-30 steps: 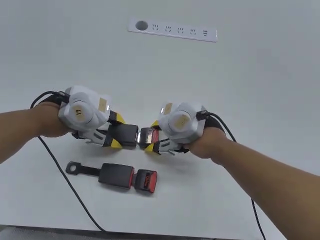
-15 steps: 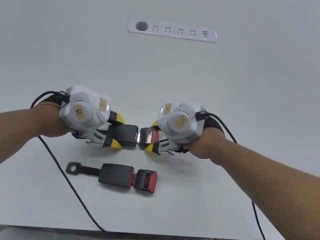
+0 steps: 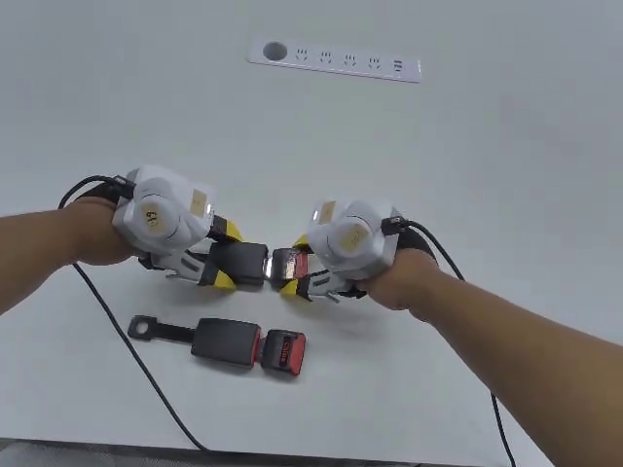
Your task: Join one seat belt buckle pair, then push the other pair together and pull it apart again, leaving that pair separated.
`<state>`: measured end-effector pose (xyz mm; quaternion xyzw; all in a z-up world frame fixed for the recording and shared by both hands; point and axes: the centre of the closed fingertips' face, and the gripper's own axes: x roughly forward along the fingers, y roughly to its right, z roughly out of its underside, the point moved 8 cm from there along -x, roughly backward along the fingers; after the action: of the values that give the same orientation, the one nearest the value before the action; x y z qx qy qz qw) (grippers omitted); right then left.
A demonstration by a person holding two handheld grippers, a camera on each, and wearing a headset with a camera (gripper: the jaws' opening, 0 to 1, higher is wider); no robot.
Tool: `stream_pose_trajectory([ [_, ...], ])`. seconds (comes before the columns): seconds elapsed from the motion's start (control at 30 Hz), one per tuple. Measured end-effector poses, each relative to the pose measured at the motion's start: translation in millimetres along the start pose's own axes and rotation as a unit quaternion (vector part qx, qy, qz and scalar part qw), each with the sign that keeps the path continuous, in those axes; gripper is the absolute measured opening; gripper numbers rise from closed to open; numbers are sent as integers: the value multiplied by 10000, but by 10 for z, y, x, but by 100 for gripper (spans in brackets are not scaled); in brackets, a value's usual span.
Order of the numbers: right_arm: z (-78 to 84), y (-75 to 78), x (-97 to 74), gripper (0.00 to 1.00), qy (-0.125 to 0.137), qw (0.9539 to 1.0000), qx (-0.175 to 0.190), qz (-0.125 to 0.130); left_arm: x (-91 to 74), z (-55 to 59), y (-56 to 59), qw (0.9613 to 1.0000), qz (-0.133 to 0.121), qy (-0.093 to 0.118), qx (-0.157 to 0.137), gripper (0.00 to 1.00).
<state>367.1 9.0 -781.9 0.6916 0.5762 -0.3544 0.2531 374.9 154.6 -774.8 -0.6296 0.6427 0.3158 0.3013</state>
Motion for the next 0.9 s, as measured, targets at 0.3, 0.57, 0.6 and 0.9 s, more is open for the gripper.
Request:
stream_pose_trajectory([
  [0.3,76,19,-50,36,111,9999,-51,9,-1,3,4,10000,-9,35,-72,35],
  [0.57,170,35,-101,36,290,9996,-37,-4,-4,17,-1,9999,-6,35,-119,35],
  [0.6,172,36,-106,36,298,9995,-48,-9,-4,15,0,9999,-8,29,-124,35],
  [0.9,243,30,-153,36,397,9992,-26,9,-4,8,2,9999,-15,8,-166,35],
])
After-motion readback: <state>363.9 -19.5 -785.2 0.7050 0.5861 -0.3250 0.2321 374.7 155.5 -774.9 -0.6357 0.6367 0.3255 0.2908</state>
